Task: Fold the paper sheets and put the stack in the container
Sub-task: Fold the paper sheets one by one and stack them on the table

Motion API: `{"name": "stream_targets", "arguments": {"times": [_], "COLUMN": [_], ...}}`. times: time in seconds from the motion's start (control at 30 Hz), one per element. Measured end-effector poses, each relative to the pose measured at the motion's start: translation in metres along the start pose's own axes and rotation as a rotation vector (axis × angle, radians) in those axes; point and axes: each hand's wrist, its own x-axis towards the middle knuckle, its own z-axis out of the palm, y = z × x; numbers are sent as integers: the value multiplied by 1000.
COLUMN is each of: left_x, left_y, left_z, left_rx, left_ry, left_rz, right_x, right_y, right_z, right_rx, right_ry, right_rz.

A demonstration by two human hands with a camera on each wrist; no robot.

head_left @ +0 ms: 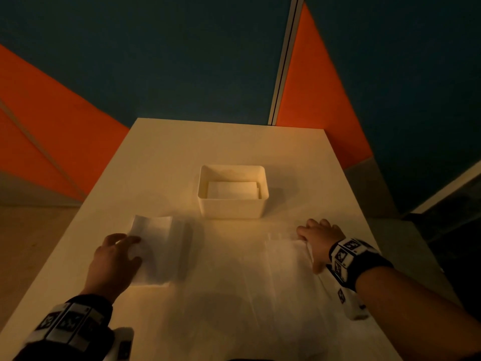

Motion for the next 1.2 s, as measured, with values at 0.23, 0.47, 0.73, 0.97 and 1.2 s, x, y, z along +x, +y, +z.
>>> {"name": "stream_targets", "arguments": {"times": [0.23, 0.47, 0.73, 0.97, 1.2], "left_x": [-2, -4, -7, -1, -17], "left_y": [4, 8, 36, 82, 143], "left_z": [-2, -6, -18, -8, -1], "left_rx": [57, 92, 134, -67, -748], "left_ry": [-11, -34, 28, -127, -798], "left_rz": [-11, -22, -42, 166, 67], "right_x": [-1, -2, -10, -21, -42], "right_y": [6, 7, 17, 1, -43], "right_z": [-2, -1, -27, -61, -82], "right_rx": [9, 152, 444, 937, 1573], "right_ry": [100, 237, 315, 422, 540], "right_rz": [-35, 12, -47, -252, -251]}}
